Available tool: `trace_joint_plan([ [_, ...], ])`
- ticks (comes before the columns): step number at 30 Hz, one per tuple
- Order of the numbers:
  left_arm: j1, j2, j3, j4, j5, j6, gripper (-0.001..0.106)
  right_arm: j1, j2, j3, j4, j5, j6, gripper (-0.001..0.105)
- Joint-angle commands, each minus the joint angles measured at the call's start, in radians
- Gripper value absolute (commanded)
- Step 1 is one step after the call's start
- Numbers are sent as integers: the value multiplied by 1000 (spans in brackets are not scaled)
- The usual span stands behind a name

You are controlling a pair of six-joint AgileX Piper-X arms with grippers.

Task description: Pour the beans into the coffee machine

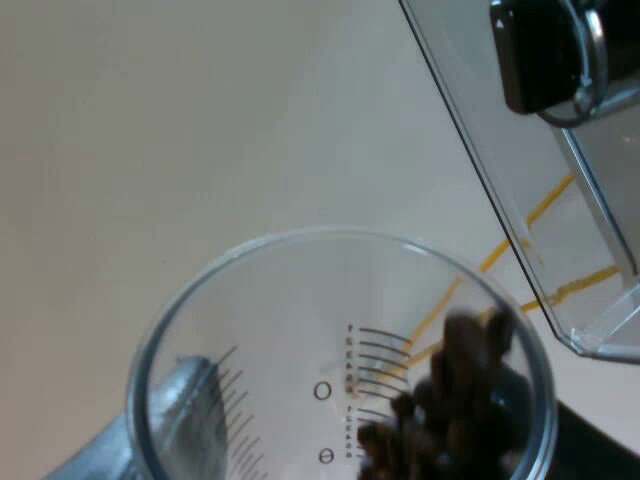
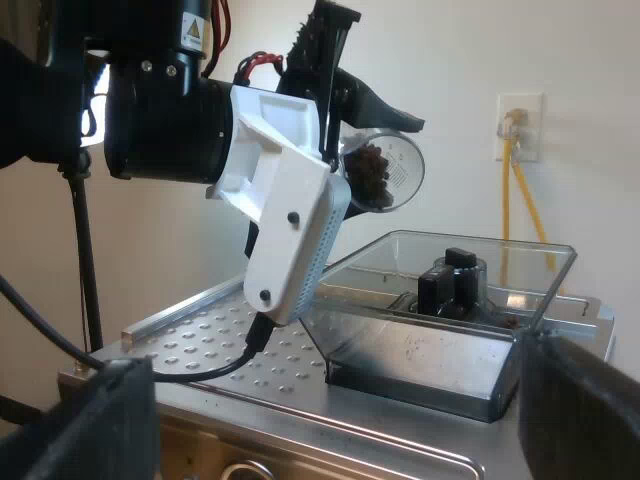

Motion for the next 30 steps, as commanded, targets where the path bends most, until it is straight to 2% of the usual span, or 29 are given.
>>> trace_joint_plan([
  [1, -1, -10, -9, -19, -18, 46, 22, 1, -5, -9, -10, -5, -14, 79],
  [8, -3, -10, -9, -19, -18, 156, 22, 1, -5, -9, -10, -5, -14, 79],
  [24, -3, -10, -9, -19, -18, 158, 22, 1, -5, -9, -10, -5, -14, 79],
  [30, -3, -10, -9, -16, -18, 117, 22, 1, -5, -9, -10, -5, -14, 79],
])
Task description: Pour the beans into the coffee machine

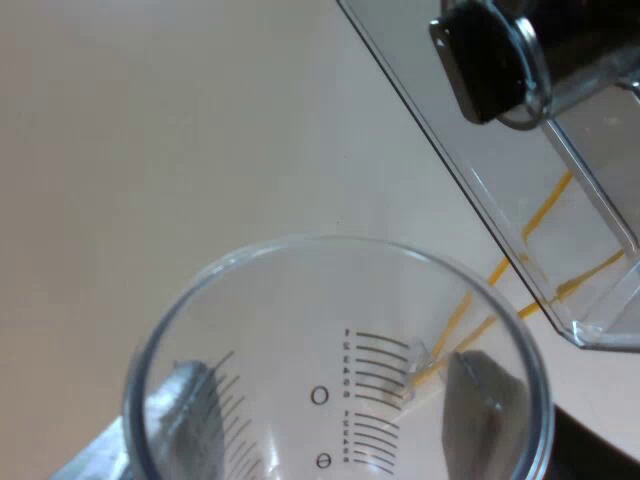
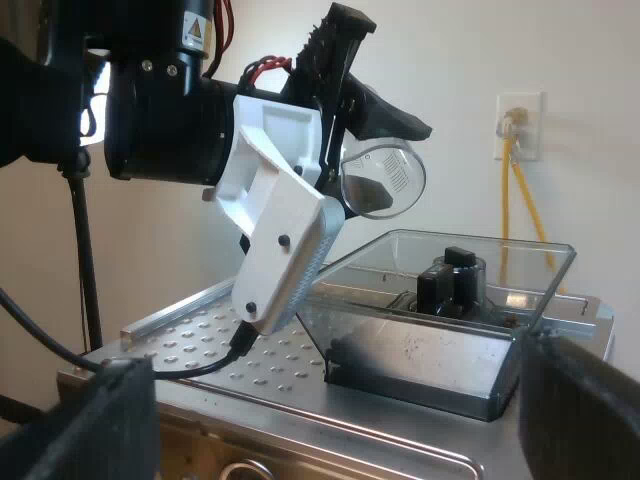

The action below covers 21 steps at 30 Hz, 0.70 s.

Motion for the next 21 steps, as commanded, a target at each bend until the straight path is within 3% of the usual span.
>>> trace_joint_plan([
  [1, 2, -12, -9, -17, -18, -11, 22, 1, -5, -9, -11, -5, -14, 79],
  [8, 2, -21, -9, 18, -18, -20, 22, 1, -5, -9, -11, -5, -14, 79],
  [12, 2, -29, -9, 20, -18, -101, 22, 1, -5, -9, -11, -5, -14, 79],
  [13, 2, -49, -9, 24, -16, -285, 22, 1, -5, -9, -11, -5, -14, 79],
  [14, 2, -57, -9, 23, -13, -337, 22, 1, -5, -9, -11, -5, -14, 79],
  [17, 2, -64, -9, 23, -11, -373, 22, 1, -5, -9, -11, -5, -14, 79],
  [18, 2, -73, -9, 23, -9, -418, 22, 1, -5, -9, -11, -8, -14, 79],
  [21, 2, -138, -9, 20, -9, -644, 22, 1, -5, -9, -11, -25, -25, 79],
])
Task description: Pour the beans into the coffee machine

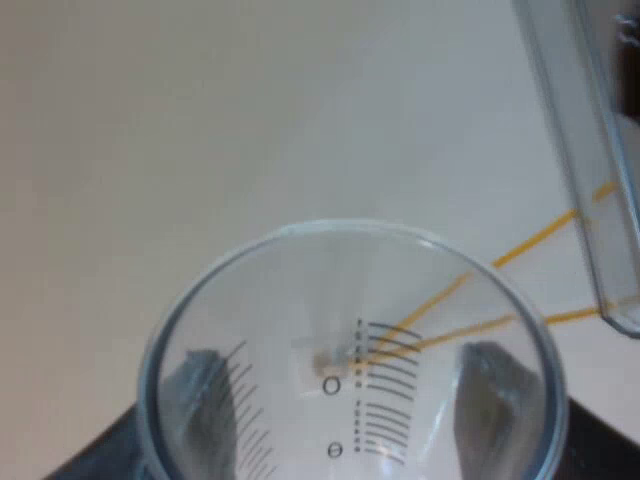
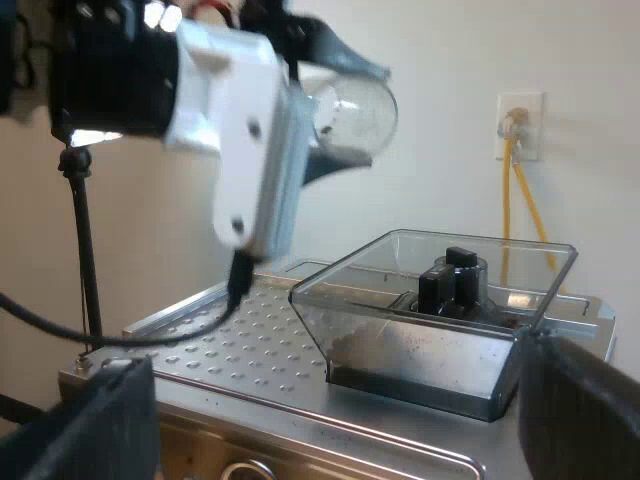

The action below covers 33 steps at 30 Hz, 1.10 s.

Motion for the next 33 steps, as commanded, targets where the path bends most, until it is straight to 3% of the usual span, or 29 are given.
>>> trace_joint_plan([
  [1, 2, -71, -9, -14, -9, -307, 22, 1, -5, -9, -11, -67, -51, 79],
  [2, 2, -79, -9, -14, -9, -363, 22, 1, -5, -9, -11, -93, -67, 79],
  [4, 2, -111, -9, -14, -11, -583, 22, 1, -5, -9, -11, -186, -114, 79],
  [7, 2, -150, -9, 0, -50, -755, 22, 1, -5, -9, -11, -237, -117, 79],
  [15, 2, -273, -9, 171, -94, -926, 22, 1, -8, -9, -11, -285, -99, 79],
  [24, 8, -370, -5, 420, -93, -1128, 22, 1, -8, -12, -11, -348, -76, 79],
  [26, 12, -384, 12, 444, -93, -1149, 22, 1, -8, -12, -8, -353, -72, 79],
  [33, 102, -502, 198, 438, -91, -1239, 22, 1, -8, -12, 69, -382, -53, 79],
])
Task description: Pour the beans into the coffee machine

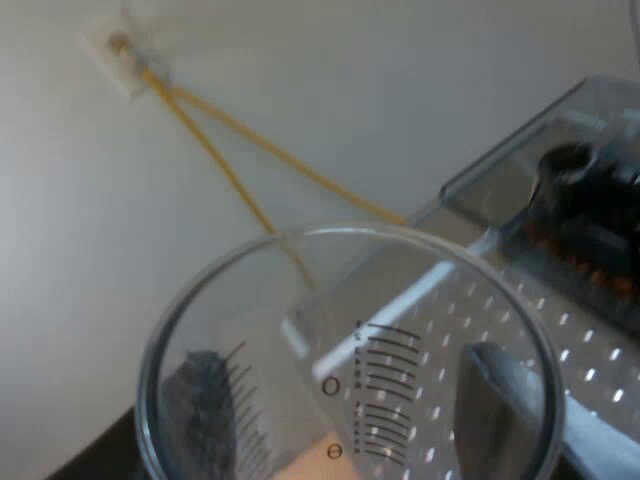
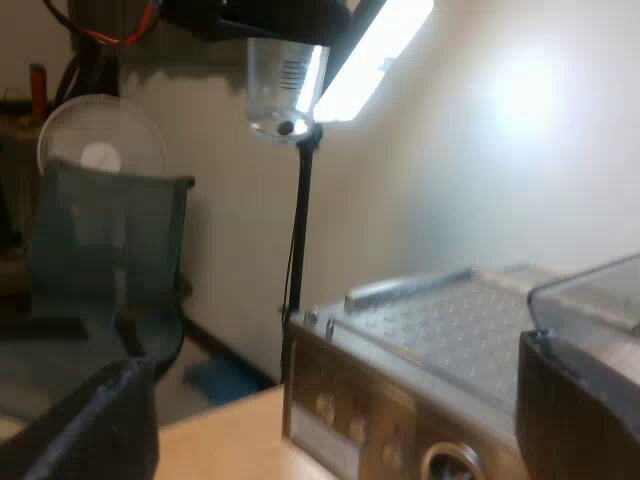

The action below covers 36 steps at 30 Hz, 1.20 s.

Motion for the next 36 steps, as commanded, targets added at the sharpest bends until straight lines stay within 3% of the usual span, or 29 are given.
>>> trace_joint_plan([
  [1, 47, -76, 96, -29, -2, -45, 22, 1, -11, -12, 46, -30, 9, 79],
  [8, 156, -250, 334, -92, 92, -80, 22, 1, -11, -12, 166, -54, 35, 79],
  [16, 273, -457, 662, -176, 186, -142, 22, 1, -7, -6, 291, -77, 45, 79],
  [19, 298, -498, 744, -205, 203, -159, 22, 1, 5, 1, 295, -77, 45, 79],
  [23, 351, -584, 922, -321, 203, -173, 22, 1, 10, 8, 292, -77, 45, 79],
  [24, 365, -598, 961, -340, 216, -185, 22, 1, 46, 37, 290, -77, 109, 79],
  [31, 454, -617, 1120, -440, 375, -255, 22, 1, 117, 64, 288, -80, 115, 79],
  [36, 492, -614, 1237, -565, 389, -255, 22, 1, 187, 64, 272, -80, 115, 79],
])
